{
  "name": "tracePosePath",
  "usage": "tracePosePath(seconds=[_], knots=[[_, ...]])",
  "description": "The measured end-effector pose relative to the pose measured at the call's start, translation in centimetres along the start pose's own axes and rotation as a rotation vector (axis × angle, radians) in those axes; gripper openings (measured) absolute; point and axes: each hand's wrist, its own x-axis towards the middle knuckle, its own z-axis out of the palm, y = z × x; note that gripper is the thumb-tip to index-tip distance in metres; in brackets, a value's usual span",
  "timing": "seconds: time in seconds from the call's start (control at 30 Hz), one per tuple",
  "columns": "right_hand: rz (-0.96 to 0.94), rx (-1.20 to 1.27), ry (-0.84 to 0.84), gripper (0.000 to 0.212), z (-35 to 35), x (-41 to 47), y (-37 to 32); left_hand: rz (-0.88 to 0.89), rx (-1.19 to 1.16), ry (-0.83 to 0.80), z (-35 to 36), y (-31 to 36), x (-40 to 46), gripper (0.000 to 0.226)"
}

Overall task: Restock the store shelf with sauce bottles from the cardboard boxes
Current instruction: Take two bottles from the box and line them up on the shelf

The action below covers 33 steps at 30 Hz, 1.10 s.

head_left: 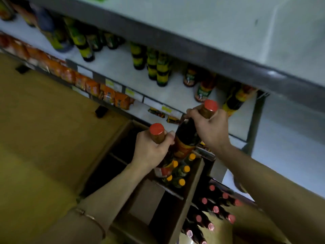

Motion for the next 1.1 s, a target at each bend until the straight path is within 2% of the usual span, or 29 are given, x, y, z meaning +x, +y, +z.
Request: tracePosePath(seconds=[0.13,0.27,0.53,0.67,0.83,1.0,1.1], knots=[[-0.022,0.019,0.023,0.023,-5.1,-0.8,-7.8,0.114,-0.063,-0.047,-3.1,9.6,-0.8,0.022],[-0.073,0.007,0.085,0.025,-9.1,-2.6,-15.2,0.236,-0.055,-0.102,-5.0,18.0,-1.6,0.033],[-0.122,-0.034,0.152,0.023,-15.7,-7.5,-27.0,0.415,-0.104,-0.238,-8.7,30.0,-3.2,0.036],[-0.147,0.012,0.175,0.025,-20.0,-9.5,-32.2,0.485,-0.149,-0.400,-9.8,36.3,-3.5,0.034],[-0.181,0.092,0.242,0.024,-25.8,-12.6,-37.5,0.445,-0.337,-0.598,-9.2,44.2,-4.4,0.028],[-0.184,0.088,0.434,0.022,-31.4,-16.5,-40.9,0.444,-0.484,-0.843,-6.7,50.8,-6.9,0.035],[-0.183,0.019,0.533,0.026,-34.1,-19.0,-41.7,0.478,-0.519,-0.937,-4.7,53.6,-8.7,0.031]])
